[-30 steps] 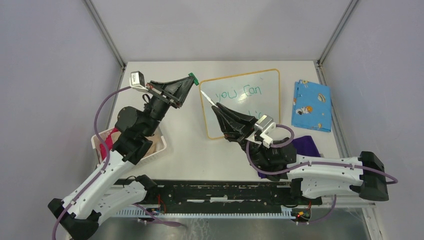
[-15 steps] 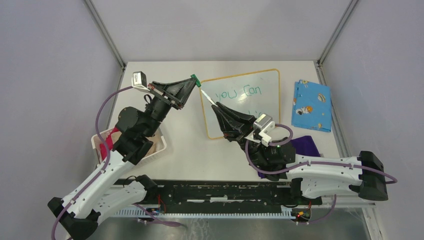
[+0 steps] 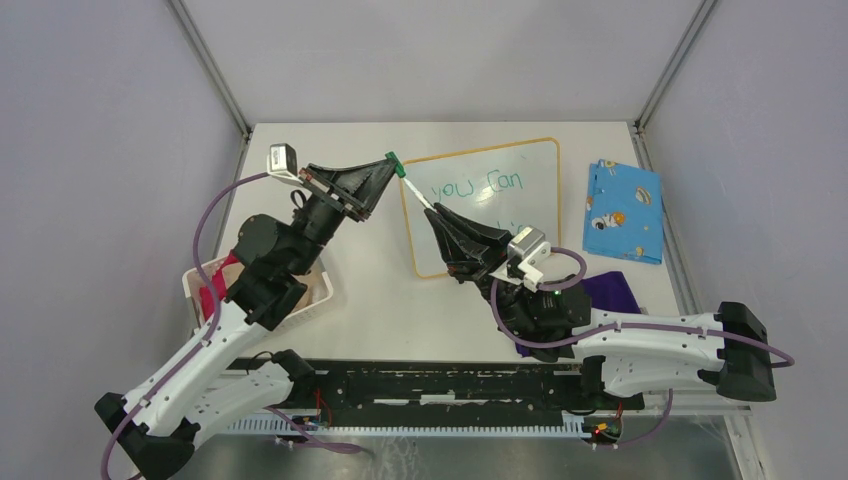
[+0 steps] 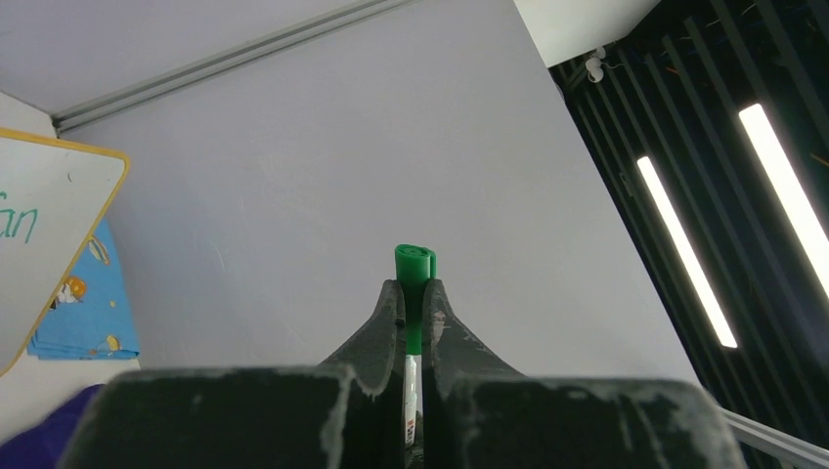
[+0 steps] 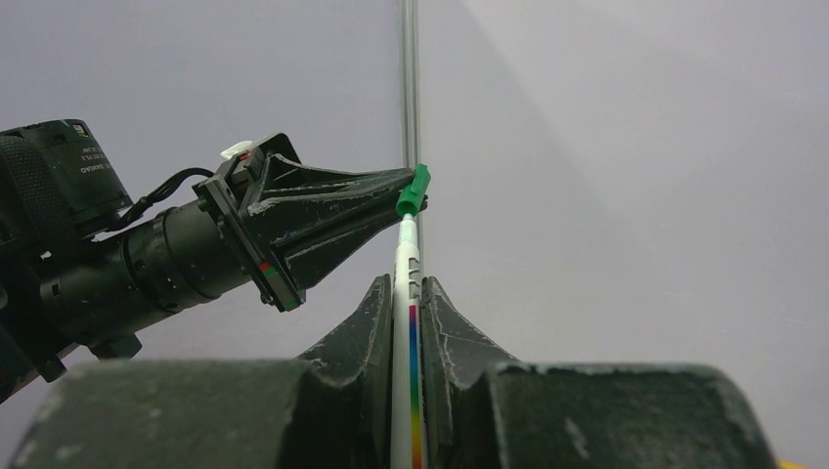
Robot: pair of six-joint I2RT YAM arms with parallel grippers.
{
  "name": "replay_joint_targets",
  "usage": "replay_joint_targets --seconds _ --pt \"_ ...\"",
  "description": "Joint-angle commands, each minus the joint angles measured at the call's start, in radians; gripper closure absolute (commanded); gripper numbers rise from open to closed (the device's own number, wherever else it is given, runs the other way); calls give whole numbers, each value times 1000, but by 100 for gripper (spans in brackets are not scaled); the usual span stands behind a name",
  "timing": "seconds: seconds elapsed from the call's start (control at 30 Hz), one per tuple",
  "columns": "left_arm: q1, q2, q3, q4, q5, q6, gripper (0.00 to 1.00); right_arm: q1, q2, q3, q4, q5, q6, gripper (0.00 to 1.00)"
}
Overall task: Write a sentence on the whiteboard
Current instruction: Close the whiteboard marker at the center of the board.
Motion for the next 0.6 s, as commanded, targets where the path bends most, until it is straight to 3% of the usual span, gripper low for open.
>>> replay_joint_targets --seconds 0.0,0.57 --pt "-8 -13 12 5 22 61 98 7 -1 46 52 13 -3 100" --pt "-30 -24 12 -4 24 77 98 6 33 71 70 60 -27 100"
